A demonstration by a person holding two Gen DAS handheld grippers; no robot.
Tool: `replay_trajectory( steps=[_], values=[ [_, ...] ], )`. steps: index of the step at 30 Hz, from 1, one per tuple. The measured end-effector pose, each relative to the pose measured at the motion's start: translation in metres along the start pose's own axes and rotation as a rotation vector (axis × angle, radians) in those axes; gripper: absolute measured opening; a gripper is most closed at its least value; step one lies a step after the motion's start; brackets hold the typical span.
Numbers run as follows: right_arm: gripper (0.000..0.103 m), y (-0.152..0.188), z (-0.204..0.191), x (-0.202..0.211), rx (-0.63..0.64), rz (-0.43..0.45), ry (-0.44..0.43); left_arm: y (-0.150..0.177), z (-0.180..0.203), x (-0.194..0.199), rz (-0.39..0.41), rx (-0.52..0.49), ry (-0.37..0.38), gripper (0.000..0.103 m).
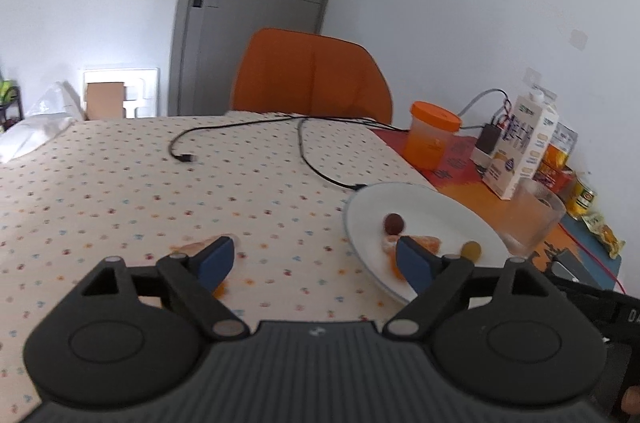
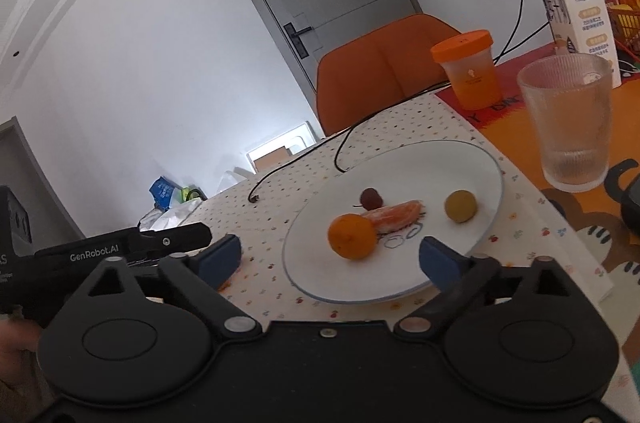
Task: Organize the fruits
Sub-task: 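Lower both fruits onto the plate and open both grippers, then move both open grippers back to the remaining fruits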
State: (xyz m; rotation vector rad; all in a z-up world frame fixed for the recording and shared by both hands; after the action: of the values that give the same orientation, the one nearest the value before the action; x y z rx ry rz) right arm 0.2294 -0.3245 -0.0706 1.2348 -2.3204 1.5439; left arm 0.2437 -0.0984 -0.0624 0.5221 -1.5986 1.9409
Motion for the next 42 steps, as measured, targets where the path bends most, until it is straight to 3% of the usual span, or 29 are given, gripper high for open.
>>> replay_trajectory(
  steps=[20,26,35,42],
  values=[
    [0.101,0.006,-0.053,-0.018,0.086,-0.023,-0.128,0.018,-0.05,0.046,0.036,0.044,-0.093,0.087],
    [0.089,0.009,-0.066,-0.028,0.113,-0.063,-0.163,0.031,-0.064,0.045,0.021,0.1,-0.109,0.084],
    [0.072,0.018,-0.08,-0.044,0.144,-0.126,-0.191,0.05,-0.079,0.037,0.01,0.147,-0.104,0.071],
    [0.068,0.025,-0.088,-0.054,0.191,-0.184,-0.199,0.068,-0.086,0.024,-0.018,0.203,-0.1,0.056]
  ],
)
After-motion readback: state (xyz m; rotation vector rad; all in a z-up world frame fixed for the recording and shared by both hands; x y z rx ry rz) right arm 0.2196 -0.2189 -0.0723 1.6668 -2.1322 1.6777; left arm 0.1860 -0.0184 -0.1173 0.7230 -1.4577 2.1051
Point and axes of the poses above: each gripper's, at about its wrist camera, not at the fingertips, and x roughly against the way its jaws point, z to its right, y to its underside, the point moved 5 cm from there along -x, roughly the way its jaws point, and after that the axes turned 9 degrees about -z, right-handed, at the moved point
